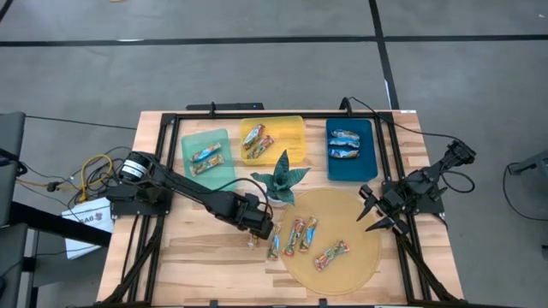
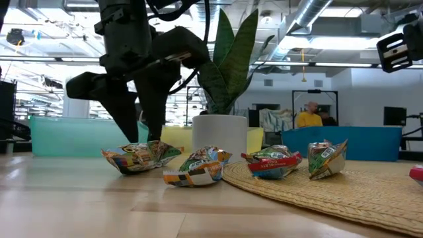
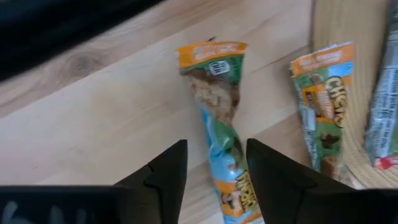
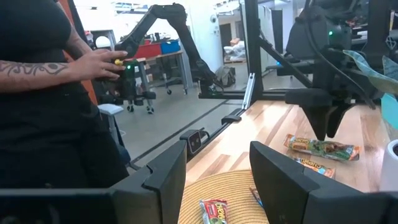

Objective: Pick and place Granola Bars by type
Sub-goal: Put the orange granola bar into the green bin

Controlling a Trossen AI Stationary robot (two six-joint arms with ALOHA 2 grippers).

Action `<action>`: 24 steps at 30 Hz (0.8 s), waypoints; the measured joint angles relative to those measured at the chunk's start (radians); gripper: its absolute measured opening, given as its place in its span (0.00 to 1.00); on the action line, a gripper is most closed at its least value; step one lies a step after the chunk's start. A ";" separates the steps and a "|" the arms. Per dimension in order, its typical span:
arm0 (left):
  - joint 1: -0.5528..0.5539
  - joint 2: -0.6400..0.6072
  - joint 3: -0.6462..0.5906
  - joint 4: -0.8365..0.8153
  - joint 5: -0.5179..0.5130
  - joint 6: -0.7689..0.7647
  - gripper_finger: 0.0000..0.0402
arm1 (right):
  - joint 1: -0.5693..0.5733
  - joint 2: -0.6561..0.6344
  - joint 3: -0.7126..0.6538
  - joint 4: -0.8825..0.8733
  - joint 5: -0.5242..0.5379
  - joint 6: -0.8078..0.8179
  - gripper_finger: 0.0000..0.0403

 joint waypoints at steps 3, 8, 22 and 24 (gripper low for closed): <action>0.000 0.000 0.000 0.003 0.000 0.000 0.46 | 0.000 0.000 0.000 0.000 0.000 0.000 0.42; 0.000 0.019 0.001 0.038 0.004 0.000 0.55 | 0.000 0.000 0.000 0.000 0.000 0.000 0.42; -0.001 0.091 0.002 0.108 0.064 0.024 0.48 | 0.000 0.000 0.000 0.000 0.000 0.000 0.42; 0.000 0.091 0.002 0.103 0.064 0.024 0.43 | 0.000 0.000 0.000 0.000 0.000 0.000 0.42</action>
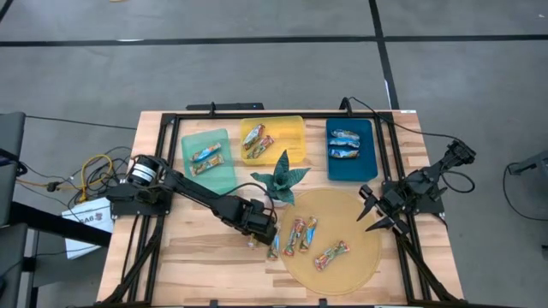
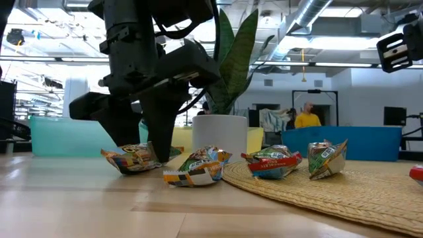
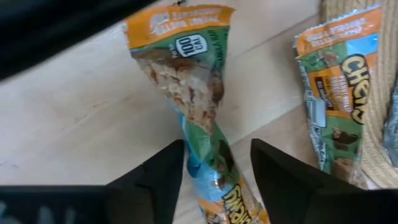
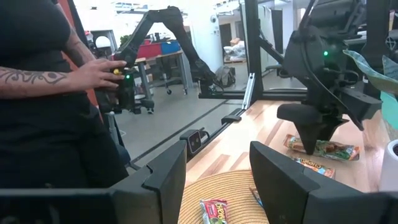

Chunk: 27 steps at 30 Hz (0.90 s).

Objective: Pick and place Granola Bars by type
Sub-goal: Put the orange granola bar into the green bin

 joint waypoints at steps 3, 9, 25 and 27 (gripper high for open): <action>0.000 0.000 0.000 -0.017 -0.003 0.000 0.35 | 0.000 0.000 0.000 0.000 0.000 0.000 0.42; -0.004 0.001 -0.001 -0.024 -0.003 0.018 0.19 | 0.000 0.000 0.000 0.000 0.000 0.000 0.42; -0.029 -0.014 -0.001 0.260 0.070 0.310 0.08 | 0.000 0.000 0.000 0.000 0.000 0.000 0.42; -0.029 -0.022 -0.002 0.314 0.076 0.335 0.08 | 0.000 0.000 0.000 0.000 0.000 0.000 0.42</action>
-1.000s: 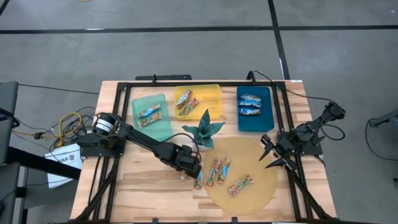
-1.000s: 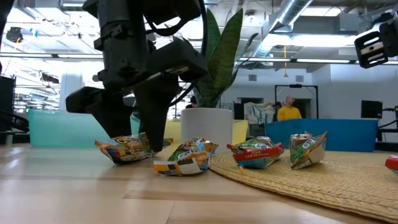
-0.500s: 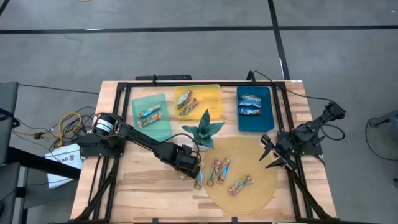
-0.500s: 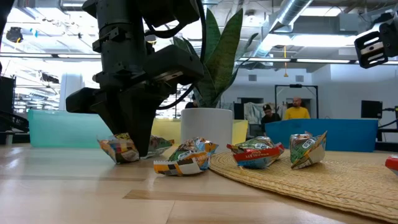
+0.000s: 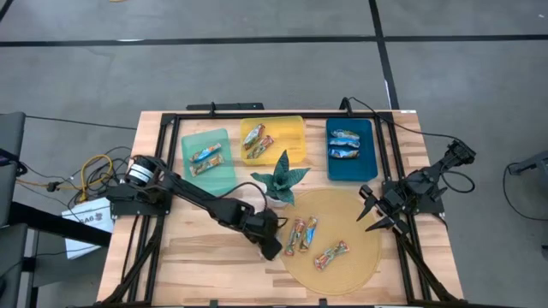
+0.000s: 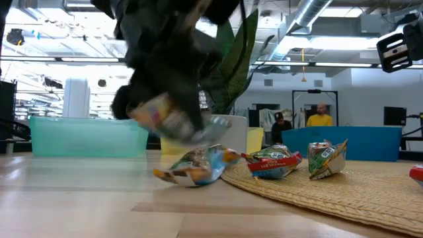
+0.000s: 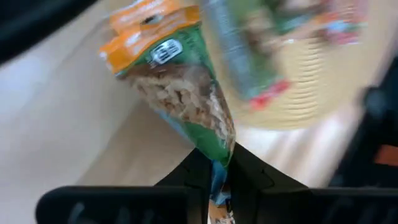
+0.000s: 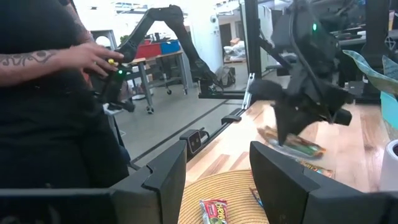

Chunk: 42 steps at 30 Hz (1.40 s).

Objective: Pick and place Granola Bars by type
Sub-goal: Put the orange granola bar into the green bin

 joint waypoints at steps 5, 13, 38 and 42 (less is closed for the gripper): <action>0.002 -0.021 0.015 0.185 0.008 0.060 0.06 | 0.000 0.000 0.000 0.002 0.000 0.000 0.42; 0.001 -0.041 0.125 0.353 0.029 0.160 0.06 | 0.000 0.014 0.000 0.011 -0.001 0.000 0.42; 0.000 -0.051 0.684 -0.074 0.016 0.620 0.05 | 0.000 0.014 0.000 0.003 0.000 0.000 0.42; 0.000 -0.051 0.684 -0.088 0.011 0.646 0.05 | 0.000 0.014 0.000 0.003 0.000 0.000 0.42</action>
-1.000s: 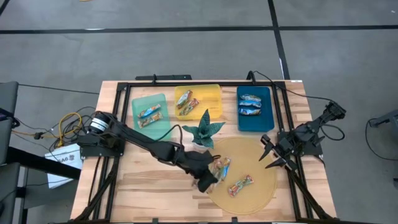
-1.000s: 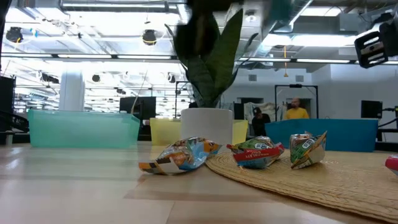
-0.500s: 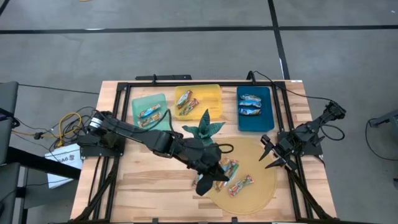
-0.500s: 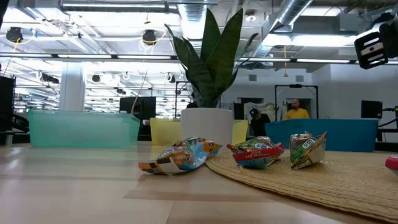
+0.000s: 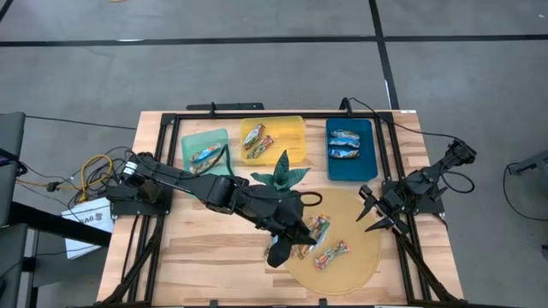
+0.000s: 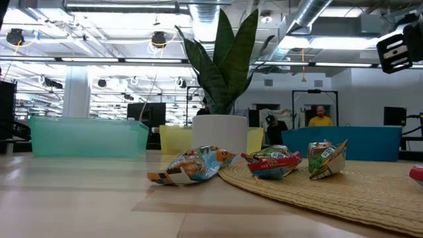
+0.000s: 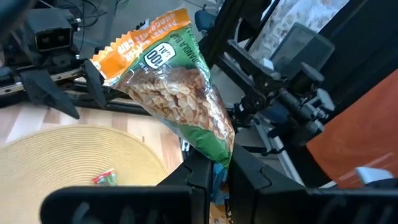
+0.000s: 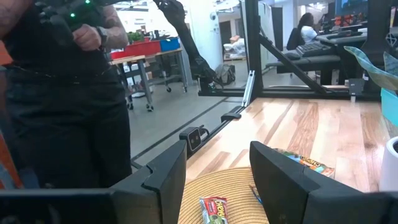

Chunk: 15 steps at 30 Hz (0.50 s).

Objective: Pick and place Granola Bars by type
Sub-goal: Put the orange granola bar into the green bin

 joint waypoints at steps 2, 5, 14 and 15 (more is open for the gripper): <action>0.000 0.000 0.000 -0.007 -0.005 0.007 0.05 | 0.000 0.000 0.000 0.000 0.000 0.000 0.42; 0.002 0.000 0.000 -0.006 -0.006 0.024 0.05 | 0.000 0.000 0.000 0.000 0.000 0.000 0.42; 0.071 0.000 0.000 -0.057 -0.088 0.078 0.05 | 0.000 0.000 0.000 -0.002 0.000 0.000 0.42; 0.083 -0.001 0.000 -0.067 -0.098 0.085 0.05 | 0.000 0.000 0.000 -0.002 0.000 0.000 0.42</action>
